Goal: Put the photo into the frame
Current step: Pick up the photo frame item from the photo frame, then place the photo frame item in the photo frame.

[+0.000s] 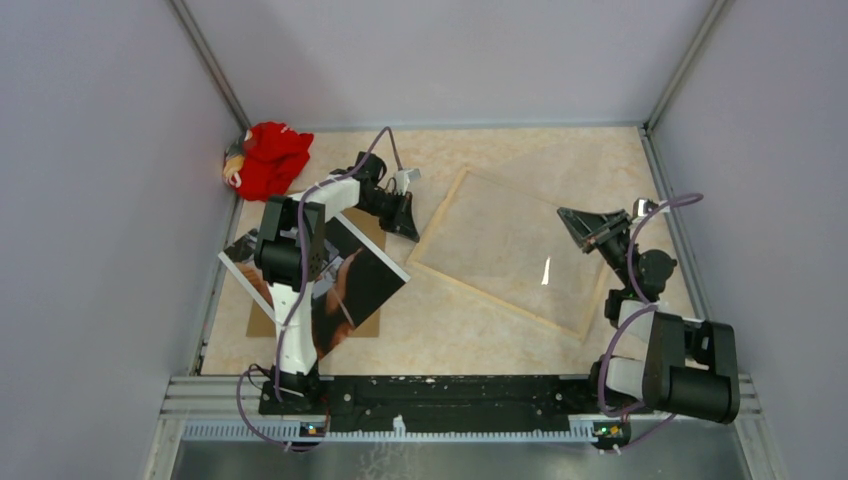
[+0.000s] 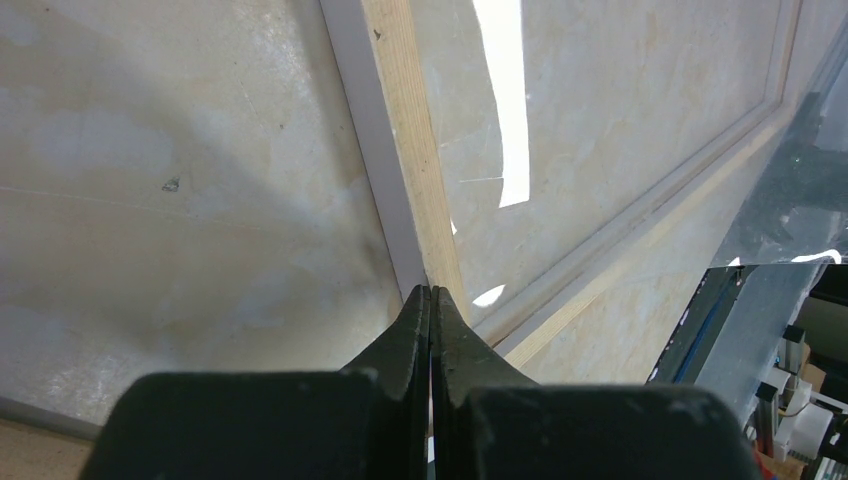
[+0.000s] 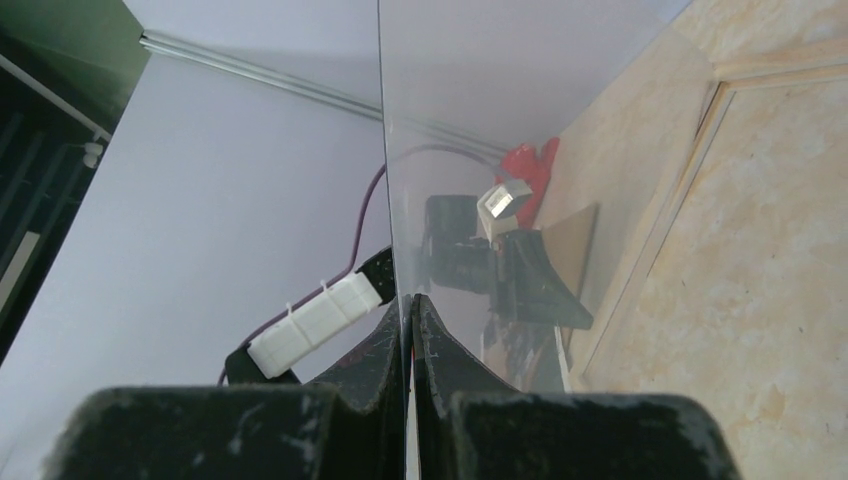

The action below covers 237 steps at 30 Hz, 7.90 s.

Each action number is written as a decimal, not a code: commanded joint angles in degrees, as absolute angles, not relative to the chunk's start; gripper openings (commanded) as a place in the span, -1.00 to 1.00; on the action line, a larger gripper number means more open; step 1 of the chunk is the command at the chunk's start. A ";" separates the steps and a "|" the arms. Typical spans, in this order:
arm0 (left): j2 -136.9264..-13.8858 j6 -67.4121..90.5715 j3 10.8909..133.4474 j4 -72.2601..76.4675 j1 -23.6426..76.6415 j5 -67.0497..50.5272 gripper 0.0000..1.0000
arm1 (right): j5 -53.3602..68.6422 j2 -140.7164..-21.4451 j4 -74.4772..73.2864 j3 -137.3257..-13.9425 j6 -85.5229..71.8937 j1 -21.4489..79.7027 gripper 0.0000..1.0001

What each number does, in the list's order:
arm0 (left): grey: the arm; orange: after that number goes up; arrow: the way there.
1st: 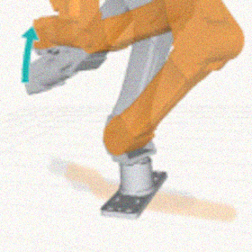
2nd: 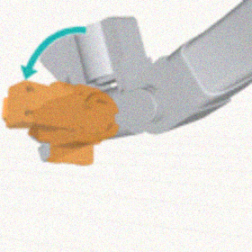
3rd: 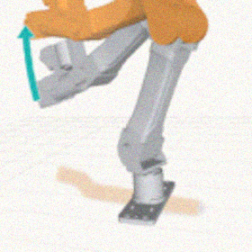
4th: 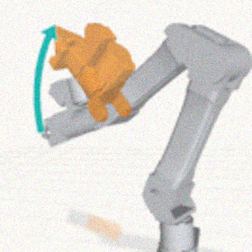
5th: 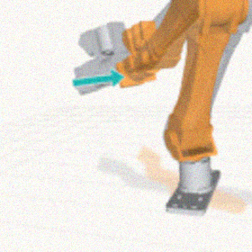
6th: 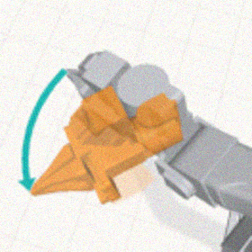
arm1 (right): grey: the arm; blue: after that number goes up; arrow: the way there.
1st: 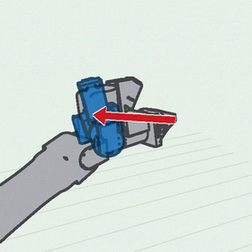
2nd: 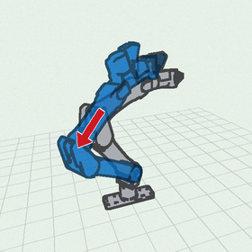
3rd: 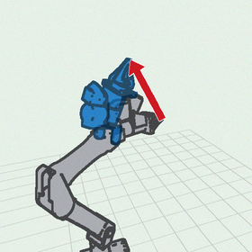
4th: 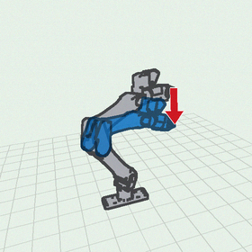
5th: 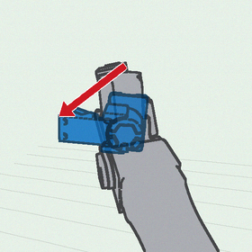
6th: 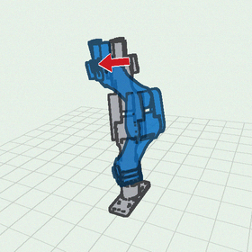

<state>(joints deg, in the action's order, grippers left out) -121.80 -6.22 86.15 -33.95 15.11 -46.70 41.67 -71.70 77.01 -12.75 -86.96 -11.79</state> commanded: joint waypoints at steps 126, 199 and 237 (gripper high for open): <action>-118.30 -8.30 84.20 -34.82 15.56 -47.19 -1.00 | 30.37 -50.28 2.50 -27.58 -45.84 -12.04 -1.00; -118.94 -8.09 83.69 -33.75 15.59 -47.65 -1.00 | 2.95 -63.25 -16.91 -36.04 -31.00 -4.13 0.78; -118.94 -8.09 82.73 -32.92 15.56 -47.90 -1.00 | 2.68 -68.32 -15.56 -35.86 -32.43 -4.13 0.82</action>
